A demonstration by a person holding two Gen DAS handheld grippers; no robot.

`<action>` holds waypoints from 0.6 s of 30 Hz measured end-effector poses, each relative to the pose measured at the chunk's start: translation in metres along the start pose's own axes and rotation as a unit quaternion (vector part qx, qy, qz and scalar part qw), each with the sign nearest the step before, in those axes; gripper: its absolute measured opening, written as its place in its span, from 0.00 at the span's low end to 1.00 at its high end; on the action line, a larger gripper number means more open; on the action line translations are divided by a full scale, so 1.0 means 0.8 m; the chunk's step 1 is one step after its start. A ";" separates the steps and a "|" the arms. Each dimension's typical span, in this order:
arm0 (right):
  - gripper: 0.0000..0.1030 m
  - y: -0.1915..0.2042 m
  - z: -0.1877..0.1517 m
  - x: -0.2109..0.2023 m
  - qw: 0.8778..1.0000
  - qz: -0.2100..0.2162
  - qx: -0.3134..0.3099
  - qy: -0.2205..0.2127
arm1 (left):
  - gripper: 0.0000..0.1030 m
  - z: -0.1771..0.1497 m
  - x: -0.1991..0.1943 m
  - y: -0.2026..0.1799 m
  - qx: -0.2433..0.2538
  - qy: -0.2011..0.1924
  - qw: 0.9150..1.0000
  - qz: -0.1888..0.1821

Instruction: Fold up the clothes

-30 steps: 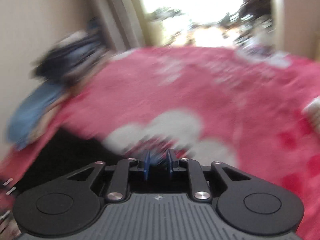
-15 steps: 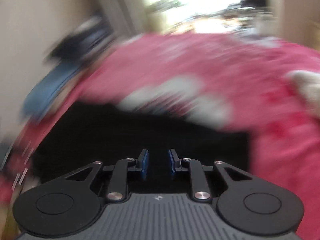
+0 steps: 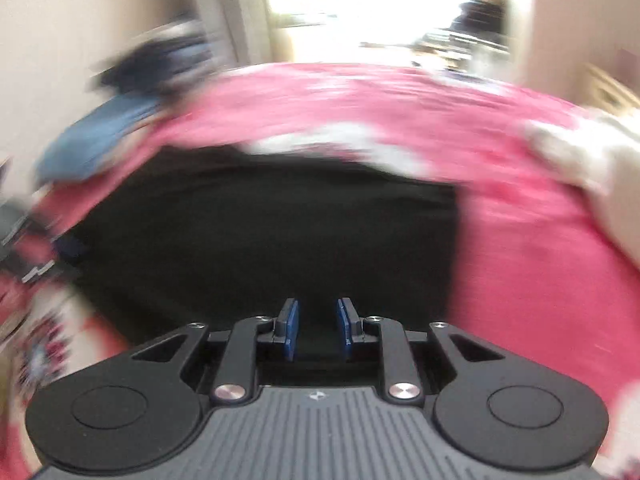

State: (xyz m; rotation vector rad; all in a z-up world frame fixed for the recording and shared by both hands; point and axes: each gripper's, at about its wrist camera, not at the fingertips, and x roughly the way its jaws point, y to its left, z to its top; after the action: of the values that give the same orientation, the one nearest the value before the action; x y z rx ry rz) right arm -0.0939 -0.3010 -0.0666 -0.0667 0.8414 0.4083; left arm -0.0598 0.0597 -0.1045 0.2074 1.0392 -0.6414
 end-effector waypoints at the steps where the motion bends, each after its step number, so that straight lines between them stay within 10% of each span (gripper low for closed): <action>1: 0.19 0.020 -0.005 0.008 0.999 0.016 -0.027 0.006 | 0.43 0.000 0.000 0.000 0.001 0.000 1.000 0.000; 11: 0.24 -0.084 -0.082 -0.060 0.982 -0.130 0.139 0.013 | 0.43 0.000 0.001 0.000 0.008 0.003 1.000 0.000; 18: 0.21 -0.043 -0.047 -0.033 0.989 -0.038 0.139 -0.041 | 0.43 0.002 0.001 0.001 0.009 0.005 1.000 0.001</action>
State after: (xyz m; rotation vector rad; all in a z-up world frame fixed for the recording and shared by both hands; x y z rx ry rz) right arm -0.1232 -0.3496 -0.0757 0.1762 0.8043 0.2183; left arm -0.0583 0.0592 -0.1046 0.2280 1.0431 -0.6482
